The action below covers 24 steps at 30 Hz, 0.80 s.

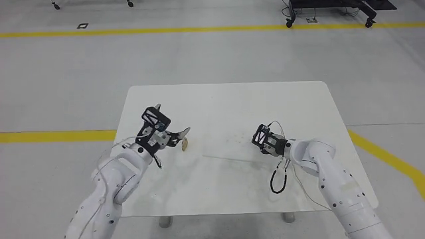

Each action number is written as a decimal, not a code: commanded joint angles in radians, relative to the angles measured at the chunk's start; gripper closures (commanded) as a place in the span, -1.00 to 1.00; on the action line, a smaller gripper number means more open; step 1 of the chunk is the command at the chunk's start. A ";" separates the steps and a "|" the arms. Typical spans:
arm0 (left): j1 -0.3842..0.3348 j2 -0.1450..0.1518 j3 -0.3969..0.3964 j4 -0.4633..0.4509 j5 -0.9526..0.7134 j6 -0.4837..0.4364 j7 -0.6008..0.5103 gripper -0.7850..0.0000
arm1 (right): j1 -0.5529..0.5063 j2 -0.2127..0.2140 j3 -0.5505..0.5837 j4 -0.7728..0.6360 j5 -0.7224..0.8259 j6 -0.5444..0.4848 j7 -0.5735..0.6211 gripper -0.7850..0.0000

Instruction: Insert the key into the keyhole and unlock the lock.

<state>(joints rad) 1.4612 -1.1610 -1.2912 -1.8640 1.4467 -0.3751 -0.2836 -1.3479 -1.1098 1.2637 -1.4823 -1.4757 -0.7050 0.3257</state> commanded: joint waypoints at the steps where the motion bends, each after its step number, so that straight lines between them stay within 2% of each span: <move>1: -0.085 -0.011 0.083 0.059 0.017 -0.009 -0.042 -1.00 | 0.000 0.000 0.000 0.000 0.000 0.000 0.000 1.00; 6: -0.227 -0.047 0.270 0.211 0.053 -0.005 -0.081 -1.00 | 0.000 0.000 0.000 0.000 0.000 0.000 0.000 1.00; 11: -0.311 -0.084 0.410 0.338 0.121 0.043 -0.059 -1.00 | 0.000 0.000 0.000 0.000 0.000 0.000 0.000 1.00; 16: -0.367 -0.115 0.498 0.434 0.185 0.108 -0.053 -1.00 | 0.000 0.000 0.000 0.000 0.000 0.000 0.000 1.00; 20: -0.395 -0.137 0.545 0.495 0.229 0.176 -0.042 -1.00 | 0.000 0.000 0.000 0.000 0.000 0.000 0.000 1.00; 24: -0.417 -0.157 0.575 0.549 0.238 0.198 -0.046 -1.00 | 0.000 0.000 0.000 0.000 0.000 0.000 0.000 1.00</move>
<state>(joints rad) 1.0496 -1.3135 -0.7222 -1.3292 1.6855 -0.1787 -0.3292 -1.3479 -1.1098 1.2637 -1.4823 -1.4757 -0.7049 0.3257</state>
